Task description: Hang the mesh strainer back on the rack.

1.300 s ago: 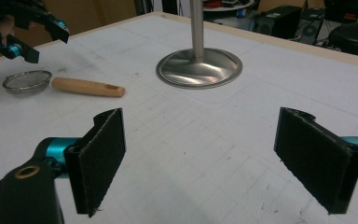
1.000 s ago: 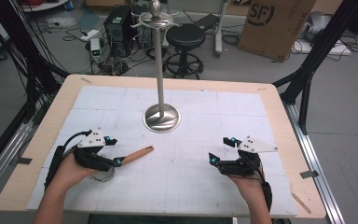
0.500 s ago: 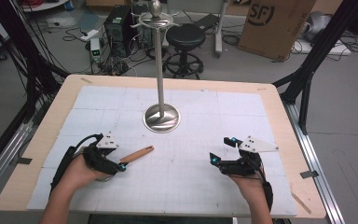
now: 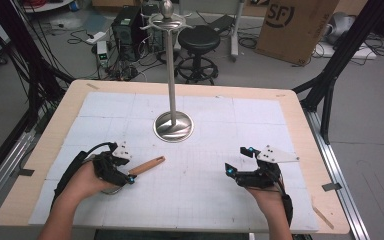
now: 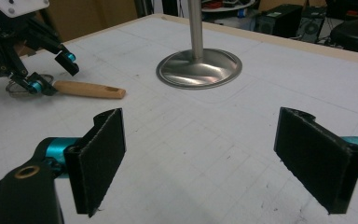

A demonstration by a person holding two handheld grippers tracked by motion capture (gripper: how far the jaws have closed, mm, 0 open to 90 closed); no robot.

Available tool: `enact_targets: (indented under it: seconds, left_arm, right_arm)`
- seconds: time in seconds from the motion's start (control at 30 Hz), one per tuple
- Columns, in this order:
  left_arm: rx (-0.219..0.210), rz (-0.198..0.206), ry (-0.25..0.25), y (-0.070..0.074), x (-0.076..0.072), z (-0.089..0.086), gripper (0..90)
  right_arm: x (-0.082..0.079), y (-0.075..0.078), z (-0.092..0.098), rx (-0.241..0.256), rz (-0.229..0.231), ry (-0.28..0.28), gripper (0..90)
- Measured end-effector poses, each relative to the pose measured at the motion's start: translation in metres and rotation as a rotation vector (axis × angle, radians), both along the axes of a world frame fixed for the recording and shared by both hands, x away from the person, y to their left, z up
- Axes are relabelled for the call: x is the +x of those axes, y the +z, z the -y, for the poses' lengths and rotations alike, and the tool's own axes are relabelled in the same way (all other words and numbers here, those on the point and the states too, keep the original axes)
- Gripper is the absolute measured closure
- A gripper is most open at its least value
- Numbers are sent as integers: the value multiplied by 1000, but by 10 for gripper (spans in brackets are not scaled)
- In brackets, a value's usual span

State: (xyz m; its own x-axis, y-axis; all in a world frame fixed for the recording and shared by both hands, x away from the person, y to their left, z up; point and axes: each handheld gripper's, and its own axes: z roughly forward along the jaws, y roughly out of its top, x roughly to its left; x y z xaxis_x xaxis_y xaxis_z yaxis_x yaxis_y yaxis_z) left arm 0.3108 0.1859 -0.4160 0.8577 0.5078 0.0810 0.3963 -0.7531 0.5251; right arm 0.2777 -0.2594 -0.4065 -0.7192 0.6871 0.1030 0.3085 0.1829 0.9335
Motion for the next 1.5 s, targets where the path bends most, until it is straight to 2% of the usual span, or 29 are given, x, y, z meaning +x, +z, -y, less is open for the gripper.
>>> enact_targets:
  seconds: [0.07, 0.1, 0.23, 0.4, 0.5, 0.7, 0.87, 0.97, 1.0, 1.07, 1.2, 1.5]
  left_arm:
    - [-4, 2, -9, -1, 0, 3, 395]
    - [2, -4, -19, -2, 1, 4, 427]
    - [22, -14, -40, -3, 3, 7, 455]
    - [26, -50, -44, -2, 5, 9, 503]
    - [26, -72, -61, -1, 6, 9, 562]
    - [59, -101, -47, 2, 8, 9, 647]
    - [71, -124, -50, 2, 12, 10, 647]
    - [62, -138, -46, 1, 13, 10, 647]
    - [77, -140, -55, 2, 14, 10, 647]
    - [75, -149, -45, 2, 15, 13, 648]
    - [102, -161, -56, 3, 18, 18, 654]
    - [97, -134, -65, 3, 15, 18, 686]
  right_arm:
    - [0, 0, 0, 0, -4, -2, 154]
    - [0, -1, 0, 0, -4, -2, 154]
    - [0, -1, -1, 1, -5, -2, 154]
    - [0, -2, -1, -3, -12, 1, 153]
    - [1, -2, -1, -7, -9, 1, 154]
    - [0, -2, -1, -2, -8, 0, 154]
    - [0, -3, -1, -5, -13, 0, 154]
    - [0, -3, -2, -9, -14, 3, 154]
    - [1, -3, -3, -10, -13, 4, 154]
    - [1, -3, -4, -12, -12, 5, 154]
    - [1, -4, -5, -18, -16, 8, 154]
    - [1, -4, -4, -15, -15, 4, 154]
